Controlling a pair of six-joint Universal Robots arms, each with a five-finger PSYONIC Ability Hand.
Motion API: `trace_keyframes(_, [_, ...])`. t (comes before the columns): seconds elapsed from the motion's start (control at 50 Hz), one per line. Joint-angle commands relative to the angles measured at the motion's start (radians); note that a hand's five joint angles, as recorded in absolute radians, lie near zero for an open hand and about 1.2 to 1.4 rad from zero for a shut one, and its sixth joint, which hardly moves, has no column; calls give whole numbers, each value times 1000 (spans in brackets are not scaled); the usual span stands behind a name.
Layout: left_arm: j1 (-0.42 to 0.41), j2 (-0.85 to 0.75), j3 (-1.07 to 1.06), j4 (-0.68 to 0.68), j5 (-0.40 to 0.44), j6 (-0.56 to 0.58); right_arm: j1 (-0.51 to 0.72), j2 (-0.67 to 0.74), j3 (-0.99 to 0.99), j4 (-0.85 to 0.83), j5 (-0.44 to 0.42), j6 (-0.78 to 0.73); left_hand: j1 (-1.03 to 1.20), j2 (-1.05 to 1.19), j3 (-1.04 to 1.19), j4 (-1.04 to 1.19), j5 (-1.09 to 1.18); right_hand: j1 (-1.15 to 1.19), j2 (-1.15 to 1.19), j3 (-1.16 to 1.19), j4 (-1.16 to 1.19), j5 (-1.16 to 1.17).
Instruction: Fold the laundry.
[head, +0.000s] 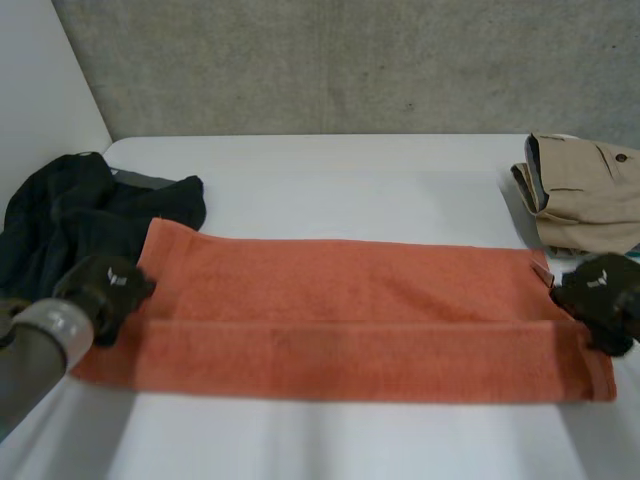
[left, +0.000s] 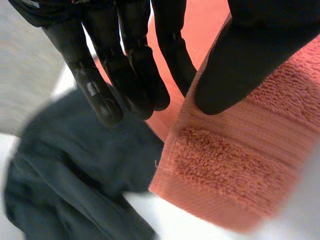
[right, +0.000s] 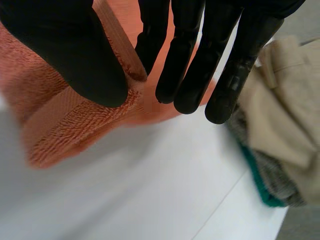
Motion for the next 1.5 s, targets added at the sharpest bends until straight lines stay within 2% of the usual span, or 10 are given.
trace_keyframes(0.02, [-97,-269,279,247,-9,-62,109,214,-140,-326,100,85,255,204,209,197,246,413,224,212,203,233])
trace_keyframes(0.38, [-198,-726,779,356,-78,8,232,586,-496,-601,258,78,244,193,197,185,235,413,224,212,203,233])
trace_keyframes(0.4, [-209,-730,784,376,-79,26,240,595,-516,-607,287,86,-605,-656,-651,-663,-614,-563,-751,-764,-772,-743])
trace_keyframes(0.42, [-212,-730,782,390,-81,36,244,597,-519,-612,304,86,-820,-871,-866,-878,-829,-809,-998,-1010,-1018,-989])
trace_keyframes(0.6, [-238,-618,657,450,-111,37,241,421,-416,-572,349,253,-937,-987,-983,-995,-946,-809,-998,-1010,-1018,-989])
trace_keyframes(0.86, [-232,-225,244,450,-96,-231,53,80,-82,-235,19,347,-928,-979,-974,-986,-937,-735,-923,-936,-944,-915])
trace_keyframes(1.22, [-227,-170,118,451,-47,-314,-50,209,78,-423,-96,329,-925,-976,-971,-983,-934,-479,-667,-680,-688,-659])
trace_keyframes(1.3, [-229,-170,116,453,-47,-314,-47,233,70,-443,-97,327,-928,-979,-974,-986,-937,-306,-494,-507,-515,-486])
trace_keyframes(1.36, [-230,-170,116,453,-47,-314,-49,249,62,-468,-90,325,-928,-979,-974,-986,-937,410,221,208,200,229])
trace_keyframes(1.5, [-232,-167,112,451,-47,-314,-85,206,76,-523,-48,312,-928,-979,-974,-986,-937,413,224,212,203,233])
